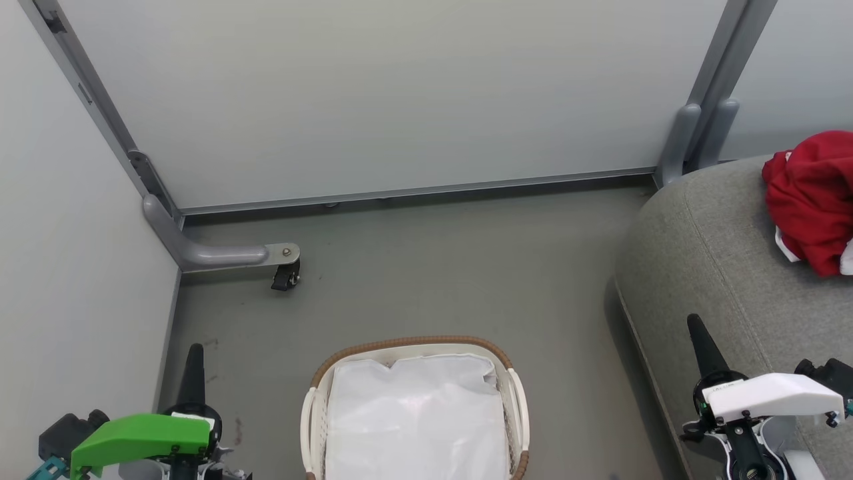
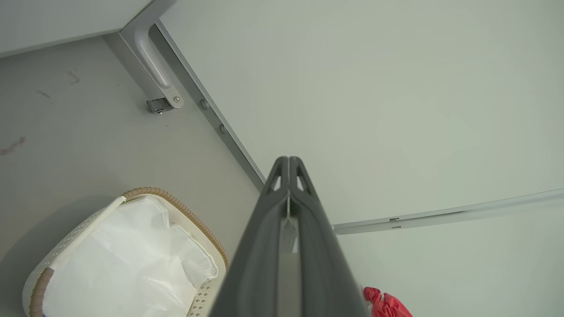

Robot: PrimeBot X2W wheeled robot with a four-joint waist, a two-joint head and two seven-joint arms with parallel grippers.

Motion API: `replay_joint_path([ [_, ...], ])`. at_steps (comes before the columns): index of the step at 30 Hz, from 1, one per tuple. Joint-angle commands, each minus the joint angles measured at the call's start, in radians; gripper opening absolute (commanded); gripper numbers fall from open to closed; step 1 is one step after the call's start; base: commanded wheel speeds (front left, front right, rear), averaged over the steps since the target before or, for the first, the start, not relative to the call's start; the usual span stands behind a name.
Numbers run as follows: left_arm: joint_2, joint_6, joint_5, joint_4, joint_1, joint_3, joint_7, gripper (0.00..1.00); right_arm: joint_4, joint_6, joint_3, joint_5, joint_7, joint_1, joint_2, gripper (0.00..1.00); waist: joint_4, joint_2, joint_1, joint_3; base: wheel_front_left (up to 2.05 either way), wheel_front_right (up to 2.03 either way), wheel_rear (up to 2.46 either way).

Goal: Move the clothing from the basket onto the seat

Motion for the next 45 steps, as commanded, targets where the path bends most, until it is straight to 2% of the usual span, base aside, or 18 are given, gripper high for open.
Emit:
replay_joint_path([
  [1,0.004,-0.005,-0.025,-0.014,-0.026,0.006,0.007,0.0,-0.014,0.0,-0.005,0.028,0.007,-0.014,-0.007,0.0,-0.001,0.0,0.0,0.0,0.0,0.0,0.0],
  [45,0.005,-0.014,-0.341,-0.045,-0.057,0.057,0.099,0.0,-0.035,-0.001,-0.032,0.378,0.1,-0.021,-0.009,0.0,-0.021,0.0,0.0,0.002,0.0,0.0,0.0],
])
